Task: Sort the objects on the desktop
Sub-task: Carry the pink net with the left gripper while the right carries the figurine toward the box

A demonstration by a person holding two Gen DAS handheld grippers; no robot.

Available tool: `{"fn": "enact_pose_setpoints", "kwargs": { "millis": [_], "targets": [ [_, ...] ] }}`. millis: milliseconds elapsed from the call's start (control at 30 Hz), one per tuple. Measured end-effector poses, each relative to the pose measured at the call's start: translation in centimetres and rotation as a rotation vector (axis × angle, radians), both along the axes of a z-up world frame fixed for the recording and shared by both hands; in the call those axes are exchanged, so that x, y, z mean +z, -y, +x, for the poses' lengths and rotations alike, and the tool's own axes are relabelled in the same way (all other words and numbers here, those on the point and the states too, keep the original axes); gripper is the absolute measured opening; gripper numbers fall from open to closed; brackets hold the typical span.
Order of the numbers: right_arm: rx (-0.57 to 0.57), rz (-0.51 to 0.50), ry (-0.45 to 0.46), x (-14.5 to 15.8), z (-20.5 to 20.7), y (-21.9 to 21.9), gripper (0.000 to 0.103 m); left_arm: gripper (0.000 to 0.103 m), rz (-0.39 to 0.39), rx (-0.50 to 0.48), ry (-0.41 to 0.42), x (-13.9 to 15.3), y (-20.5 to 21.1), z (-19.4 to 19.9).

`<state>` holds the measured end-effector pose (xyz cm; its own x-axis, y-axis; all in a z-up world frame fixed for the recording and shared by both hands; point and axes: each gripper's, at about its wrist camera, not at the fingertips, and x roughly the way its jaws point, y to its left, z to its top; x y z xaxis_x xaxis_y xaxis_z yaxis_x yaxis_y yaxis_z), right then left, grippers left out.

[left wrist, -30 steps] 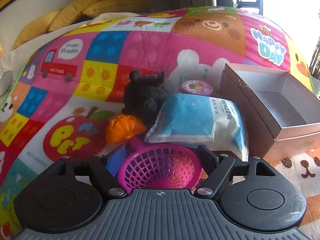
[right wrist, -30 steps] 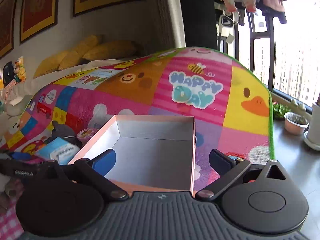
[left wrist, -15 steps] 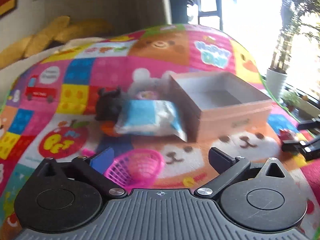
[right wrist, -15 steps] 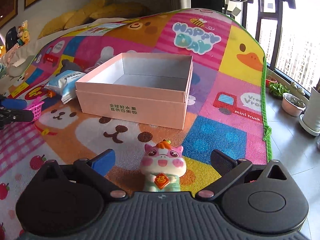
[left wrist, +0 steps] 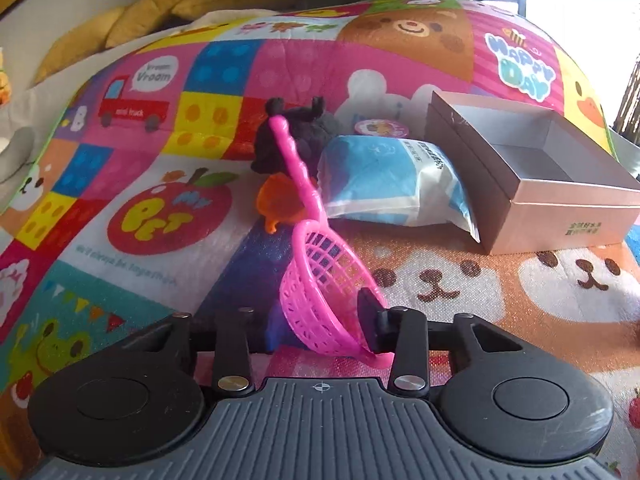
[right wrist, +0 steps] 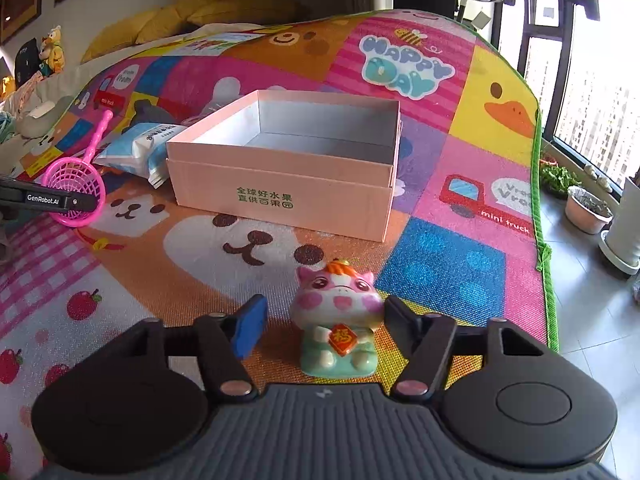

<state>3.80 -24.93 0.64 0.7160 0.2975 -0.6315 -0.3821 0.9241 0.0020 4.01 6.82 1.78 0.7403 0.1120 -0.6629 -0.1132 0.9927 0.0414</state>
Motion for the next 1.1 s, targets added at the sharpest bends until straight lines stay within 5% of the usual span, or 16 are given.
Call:
{"fn": "enact_pose_setpoints", "kwargs": {
  "millis": [100,300,400,467,500,600,1100],
  "targets": [
    [0.031,0.021,-0.024,0.0,-0.8,-0.3,0.051,0.032,-0.015,-0.106,-0.004,0.5,1.1,-2.0],
    [0.168,0.011,-0.044,0.1,-4.3,-1.7,0.051,0.037,-0.068,-0.518,-0.013,2.0,5.8,-8.3],
    [0.197,-0.023,-0.024,0.2,-5.6,-1.9,0.053,0.069,-0.079,-0.642,-0.015,2.6,7.7,-10.2],
    [0.183,-0.043,0.005,0.6,-6.1,-1.7,0.063,0.095,-0.03,-0.654,0.001,2.6,8.8,-10.8],
    [0.172,-0.045,0.019,0.8,-6.3,-1.5,0.071,0.097,0.006,-0.646,0.007,2.4,9.3,-10.8],
    [0.143,-0.049,0.054,1.3,-6.4,-1.1,0.079,0.097,0.097,-0.608,-0.008,1.7,10.1,-10.4],
    [0.058,-0.138,0.043,0.5,-5.3,-0.4,0.087,0.1,0.264,-0.483,-0.056,1.6,8.0,-9.9]
  ]
}}
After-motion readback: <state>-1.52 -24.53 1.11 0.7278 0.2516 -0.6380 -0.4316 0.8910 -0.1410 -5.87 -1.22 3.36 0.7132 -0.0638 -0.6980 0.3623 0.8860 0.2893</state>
